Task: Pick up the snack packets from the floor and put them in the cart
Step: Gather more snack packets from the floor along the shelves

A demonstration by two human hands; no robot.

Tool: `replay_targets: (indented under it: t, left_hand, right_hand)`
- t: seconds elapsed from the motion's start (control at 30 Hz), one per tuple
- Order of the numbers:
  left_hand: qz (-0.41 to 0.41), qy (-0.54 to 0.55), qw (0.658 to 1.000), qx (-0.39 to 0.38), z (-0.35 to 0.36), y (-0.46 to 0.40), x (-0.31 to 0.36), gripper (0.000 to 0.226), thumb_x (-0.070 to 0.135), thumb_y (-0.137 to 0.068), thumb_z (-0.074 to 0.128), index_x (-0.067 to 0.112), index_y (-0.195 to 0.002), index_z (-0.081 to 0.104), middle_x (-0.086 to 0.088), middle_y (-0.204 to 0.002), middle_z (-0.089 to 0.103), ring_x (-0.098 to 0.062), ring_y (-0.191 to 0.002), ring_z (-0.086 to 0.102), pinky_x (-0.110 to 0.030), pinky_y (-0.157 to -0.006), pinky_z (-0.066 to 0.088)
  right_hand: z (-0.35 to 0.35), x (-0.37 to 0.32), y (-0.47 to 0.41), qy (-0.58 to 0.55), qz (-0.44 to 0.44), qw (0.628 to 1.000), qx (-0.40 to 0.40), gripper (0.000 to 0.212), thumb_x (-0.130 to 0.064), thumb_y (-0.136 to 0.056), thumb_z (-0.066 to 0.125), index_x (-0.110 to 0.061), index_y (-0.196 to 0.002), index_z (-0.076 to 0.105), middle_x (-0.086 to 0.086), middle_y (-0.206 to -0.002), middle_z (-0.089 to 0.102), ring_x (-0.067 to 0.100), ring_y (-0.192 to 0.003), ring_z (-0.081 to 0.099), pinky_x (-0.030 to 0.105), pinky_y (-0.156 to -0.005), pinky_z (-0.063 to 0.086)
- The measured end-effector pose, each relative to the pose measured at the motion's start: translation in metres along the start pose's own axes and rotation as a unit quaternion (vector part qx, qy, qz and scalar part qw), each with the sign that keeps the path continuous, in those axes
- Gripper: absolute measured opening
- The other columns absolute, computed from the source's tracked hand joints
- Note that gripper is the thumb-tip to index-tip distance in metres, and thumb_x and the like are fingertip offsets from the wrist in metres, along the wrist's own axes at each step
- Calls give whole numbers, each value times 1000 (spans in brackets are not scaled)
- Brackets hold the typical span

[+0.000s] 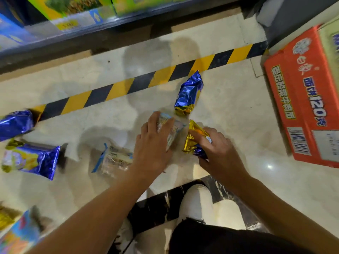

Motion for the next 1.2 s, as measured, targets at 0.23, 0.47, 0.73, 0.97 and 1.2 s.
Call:
replay_targets:
  t: [0.23, 0.47, 0.73, 0.97, 1.2]
  left_hand:
    - [-49, 31, 998, 11, -94, 90, 44, 87, 16, -68, 74, 31, -145, 36, -4, -158, 15, -32, -127, 39, -46, -92, 48]
    - [-68, 67, 994, 51, -229, 162, 102, 94, 13, -66, 79, 30, -146, 32, -1, -156, 14, -33, -128, 41, -49, -88, 54]
    - [-132, 108, 977, 125, -423, 259, 147, 94, 11, -67, 73, 26, -150, 32, -2, -157, 14, -33, -134, 37, -49, -91, 53]
    - [-171, 180, 943, 221, -551, 356, 148, 81, 16, -66, 65, 30, -142, 41, -4, -152, 23, -31, -131, 42, -50, -86, 54]
    - [-268, 216, 877, 337, -610, 453, 147, 72, 23, -69, 58, 26, -140, 46, -7, -148, 28, -23, -132, 42, -42, -94, 52]
  right_hand:
    - [-131, -59, 31, -34, -27, 999, -6, 77, -12, -72, 77, -16, -143, 47, 17, -120, 57, 35, -97, 58, 38, -78, 51]
    - [-271, -125, 68, -71, -71, 993, 68, 70, -22, -84, 69, -12, -148, 42, 19, -125, 53, 34, -99, 60, 46, -78, 56]
    - [-451, -228, 124, -161, -30, 986, 36, 88, -25, -85, 67, -44, -153, 15, -1, -133, 36, 18, -111, 47, 34, -87, 48]
    - [-560, -333, 160, -183, -36, 982, 33, 84, -24, -86, 73, -39, -152, 24, -4, -128, 37, -10, -98, 31, -4, -78, 27]
    - [-587, -431, 185, -282, -107, 954, 1, 83, -24, -84, 75, -57, -140, 24, -13, -130, 38, -2, -110, 44, 12, -83, 37]
Point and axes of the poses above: each hand's wrist, its own y-axis away from the middle knuckle, its own z-axis out of the palm, x = y × z, the point moved 4 cm from there along -y, towards the middle knuckle
